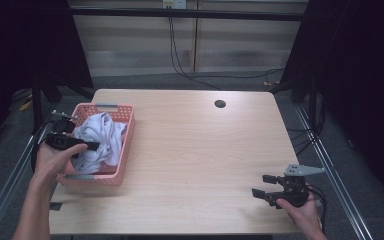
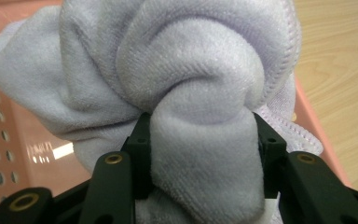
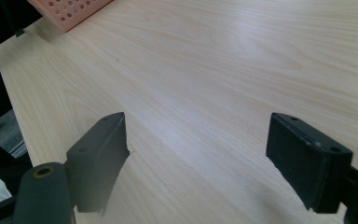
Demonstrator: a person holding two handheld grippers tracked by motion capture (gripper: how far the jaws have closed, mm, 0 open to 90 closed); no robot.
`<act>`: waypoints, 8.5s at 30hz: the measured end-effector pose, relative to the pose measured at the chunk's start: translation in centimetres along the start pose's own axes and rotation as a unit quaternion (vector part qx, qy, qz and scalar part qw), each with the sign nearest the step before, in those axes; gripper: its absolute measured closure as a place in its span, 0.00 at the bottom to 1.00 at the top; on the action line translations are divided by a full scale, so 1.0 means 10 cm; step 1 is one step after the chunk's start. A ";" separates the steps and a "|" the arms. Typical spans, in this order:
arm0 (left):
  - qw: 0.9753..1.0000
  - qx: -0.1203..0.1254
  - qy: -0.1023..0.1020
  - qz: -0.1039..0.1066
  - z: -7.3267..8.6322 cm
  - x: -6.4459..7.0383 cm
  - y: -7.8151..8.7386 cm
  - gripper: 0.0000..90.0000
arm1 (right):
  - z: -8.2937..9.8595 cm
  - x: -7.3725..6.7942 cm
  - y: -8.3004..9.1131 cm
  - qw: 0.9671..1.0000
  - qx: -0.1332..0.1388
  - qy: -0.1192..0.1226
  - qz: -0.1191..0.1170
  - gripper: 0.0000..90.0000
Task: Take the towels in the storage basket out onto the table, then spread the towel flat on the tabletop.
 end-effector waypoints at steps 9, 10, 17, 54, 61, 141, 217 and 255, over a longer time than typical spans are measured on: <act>1.000 0.029 0.001 -0.004 -0.06 -0.02 0.19 0.59 | 0.00 0.00 0.00 1.000 0.000 0.001 -0.002 0.22; 0.999 0.033 -0.002 -0.010 -0.07 -0.01 0.22 0.59 | 0.00 0.00 0.00 1.000 -0.001 0.001 -0.001 0.22; 0.999 0.048 -0.015 -0.012 -0.17 0.09 0.38 0.59 | 0.00 0.00 0.00 1.000 0.000 -0.001 -0.002 0.22; 0.994 0.016 -0.112 0.001 -0.67 0.97 0.75 0.59 | 0.00 0.01 -0.01 1.000 -0.005 -0.004 -0.001 0.21; 0.990 -0.018 -0.142 0.021 -0.76 1.26 0.44 0.59 | 0.00 0.00 -0.01 1.000 -0.004 -0.006 -0.001 0.21; 0.969 0.010 -0.206 0.140 0.69 2.27 -0.79 0.66 | -0.75 -0.47 -0.85 0.994 -0.016 0.075 -0.078 0.51; 0.968 0.118 -0.134 0.178 0.22 1.91 -0.83 0.62 | -0.38 0.05 0.19 0.997 0.045 0.039 0.045 0.55; 0.949 0.153 -0.161 0.224 0.35 1.90 -0.47 0.96 | -1.56 0.48 0.00 0.994 0.084 0.034 0.065 0.97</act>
Point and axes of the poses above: each handheld gripper's, and its own axes: y roughly backward along the jaws, z roughly out of its underside, x roughly to its right, the point moved 4 cm from there along -y, roughly forward along the jaws, and after that the axes turned 4 degrees about -x, right-handed, at the moved point
